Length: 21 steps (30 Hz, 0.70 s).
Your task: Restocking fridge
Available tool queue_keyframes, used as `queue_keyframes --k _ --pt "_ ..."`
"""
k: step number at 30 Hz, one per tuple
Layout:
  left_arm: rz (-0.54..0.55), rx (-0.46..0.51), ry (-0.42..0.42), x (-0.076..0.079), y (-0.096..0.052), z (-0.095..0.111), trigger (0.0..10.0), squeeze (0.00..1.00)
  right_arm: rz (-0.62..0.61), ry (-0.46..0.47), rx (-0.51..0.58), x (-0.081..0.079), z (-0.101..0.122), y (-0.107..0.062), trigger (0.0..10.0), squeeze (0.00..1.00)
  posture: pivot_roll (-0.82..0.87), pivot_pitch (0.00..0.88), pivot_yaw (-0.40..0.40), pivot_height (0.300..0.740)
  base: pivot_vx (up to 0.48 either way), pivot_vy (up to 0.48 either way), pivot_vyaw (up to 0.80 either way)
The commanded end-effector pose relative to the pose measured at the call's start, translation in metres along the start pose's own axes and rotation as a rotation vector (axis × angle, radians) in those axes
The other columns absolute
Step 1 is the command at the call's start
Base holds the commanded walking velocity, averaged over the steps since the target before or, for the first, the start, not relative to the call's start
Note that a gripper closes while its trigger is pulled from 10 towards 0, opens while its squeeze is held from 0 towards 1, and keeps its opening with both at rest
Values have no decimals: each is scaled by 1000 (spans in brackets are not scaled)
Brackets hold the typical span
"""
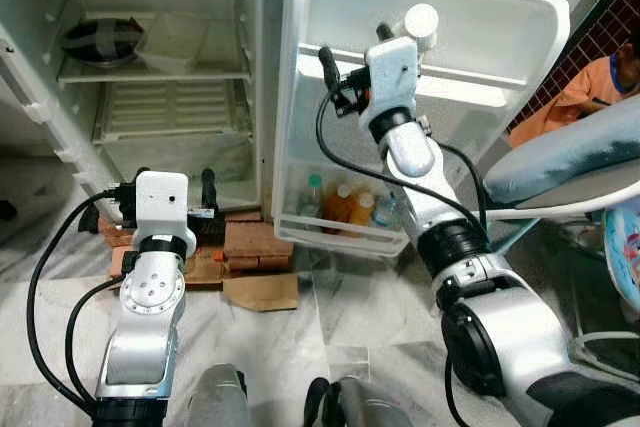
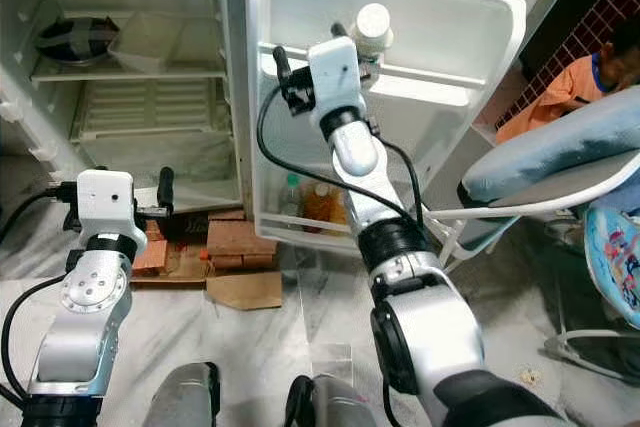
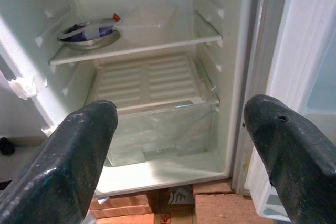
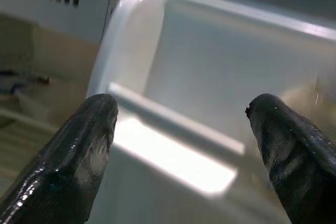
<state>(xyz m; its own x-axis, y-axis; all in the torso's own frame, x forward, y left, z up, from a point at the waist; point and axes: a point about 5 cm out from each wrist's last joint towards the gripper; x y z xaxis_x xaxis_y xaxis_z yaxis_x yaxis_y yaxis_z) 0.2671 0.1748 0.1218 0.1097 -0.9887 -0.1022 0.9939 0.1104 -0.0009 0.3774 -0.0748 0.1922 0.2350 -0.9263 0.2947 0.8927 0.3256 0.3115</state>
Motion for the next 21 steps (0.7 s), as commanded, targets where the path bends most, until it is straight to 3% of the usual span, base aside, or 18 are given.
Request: queue_keyframes --k 1,10,21 --pt "-1 3 4 2 -1 0 10000 0 -6 -4 -8 6 -2 -2 10000 0 233 114 -152 740 0 0 0" --pt "-9 7 6 2 2 1 10000 0 -98 -77 -20 23 0 3 10000 0 230 112 -145 740 0 0 0" --pt "-1 7 10 0 0 2 10000 0 -106 -62 -1 19 11 14 10000 0 241 113 -147 740 0 0 0"
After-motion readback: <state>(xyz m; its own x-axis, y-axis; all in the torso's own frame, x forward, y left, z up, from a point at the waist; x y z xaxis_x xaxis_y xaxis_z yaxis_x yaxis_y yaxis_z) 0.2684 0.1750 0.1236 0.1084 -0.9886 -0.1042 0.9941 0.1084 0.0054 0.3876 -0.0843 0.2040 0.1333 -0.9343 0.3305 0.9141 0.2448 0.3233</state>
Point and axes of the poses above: a point about 5 cm out from each wrist's last joint towards the gripper, its own y axis pointing out of the wrist towards the gripper, its own z axis along the axis of the wrist's last joint, x = y × z, and after that the axes turned 6 degrees about -y, right-handed
